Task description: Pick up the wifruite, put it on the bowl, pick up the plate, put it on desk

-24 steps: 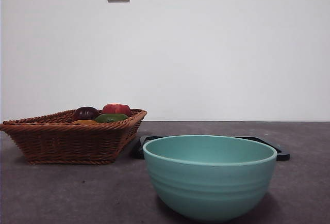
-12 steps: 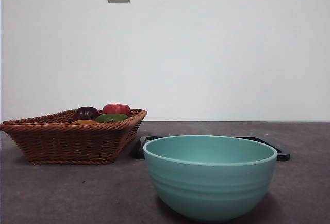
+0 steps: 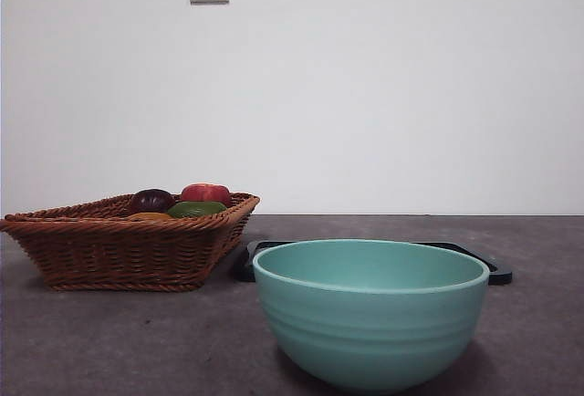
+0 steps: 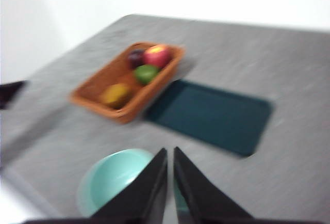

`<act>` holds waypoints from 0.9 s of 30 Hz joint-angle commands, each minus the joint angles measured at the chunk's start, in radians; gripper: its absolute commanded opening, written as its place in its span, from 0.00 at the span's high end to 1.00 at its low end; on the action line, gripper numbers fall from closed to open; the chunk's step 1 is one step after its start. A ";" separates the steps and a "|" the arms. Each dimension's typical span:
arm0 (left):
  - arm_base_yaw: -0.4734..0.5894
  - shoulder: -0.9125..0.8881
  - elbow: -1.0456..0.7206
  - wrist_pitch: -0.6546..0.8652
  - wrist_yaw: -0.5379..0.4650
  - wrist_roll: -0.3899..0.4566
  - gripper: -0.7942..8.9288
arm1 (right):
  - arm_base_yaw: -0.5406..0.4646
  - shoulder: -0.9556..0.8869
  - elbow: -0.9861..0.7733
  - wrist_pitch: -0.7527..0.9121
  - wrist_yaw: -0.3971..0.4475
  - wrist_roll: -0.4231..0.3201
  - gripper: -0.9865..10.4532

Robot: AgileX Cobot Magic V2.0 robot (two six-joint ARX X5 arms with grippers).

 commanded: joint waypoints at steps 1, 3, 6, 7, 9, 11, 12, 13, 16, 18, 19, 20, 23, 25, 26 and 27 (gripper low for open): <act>0.001 -0.001 -0.021 0.008 -0.001 -0.001 0.90 | -0.101 -0.058 -0.194 0.187 0.005 -0.216 0.90; 0.001 -0.001 -0.021 0.008 -0.001 -0.001 0.90 | -0.172 -0.102 -0.352 0.347 0.006 -0.243 0.90; 0.001 -0.001 -0.021 0.008 -0.001 -0.001 0.90 | -0.257 -0.137 -0.570 0.561 0.003 -0.237 0.90; 0.001 -0.001 -0.021 0.008 -0.001 -0.001 0.90 | -0.274 -0.139 -0.622 0.606 0.004 -0.235 0.90; 0.001 -0.001 -0.021 0.008 -0.001 -0.001 0.90 | -0.303 -0.140 -0.712 0.668 0.004 -0.235 0.90; 0.001 -0.001 -0.021 0.008 -0.001 -0.001 0.90 | -0.321 -0.143 -0.769 0.690 0.009 -0.236 0.90; 0.001 -0.001 -0.021 0.008 -0.001 -0.001 0.90 | -0.329 -0.143 -0.801 0.702 0.017 -0.235 0.90; 0.001 -0.001 -0.021 0.008 -0.001 -0.001 0.90 | -0.333 -0.144 -0.823 0.714 0.026 -0.235 0.90; 0.001 -0.001 -0.021 0.008 -0.001 -0.001 0.90 | -0.339 -0.158 -0.888 0.759 0.051 -0.223 0.90; 0.001 -0.001 -0.021 0.008 -0.001 -0.001 0.90 | -0.342 -0.174 -0.898 0.773 0.071 -0.218 0.90; 0.001 -0.001 -0.021 0.008 -0.001 -0.001 0.90 | -0.345 -0.182 -0.898 0.786 0.087 -0.219 0.90; 0.001 -0.001 -0.021 0.008 -0.001 -0.001 0.90 | -0.349 -0.193 -0.898 0.792 0.105 -0.218 0.90; 0.001 -0.001 -0.021 0.008 -0.001 -0.001 0.90 | -0.360 -0.228 -0.898 0.790 0.145 -0.216 0.90; 0.001 -0.001 -0.021 0.008 -0.001 -0.001 0.90 | -0.360 -0.228 -0.897 0.800 0.143 -0.216 0.90; 0.001 -0.001 -0.021 0.008 -0.001 -0.001 0.90 | -0.360 -0.228 -0.897 0.800 0.142 -0.216 0.90; 0.001 -0.001 -0.021 0.008 -0.001 -0.001 0.90 | -0.360 -0.228 -0.897 0.800 0.142 -0.216 0.90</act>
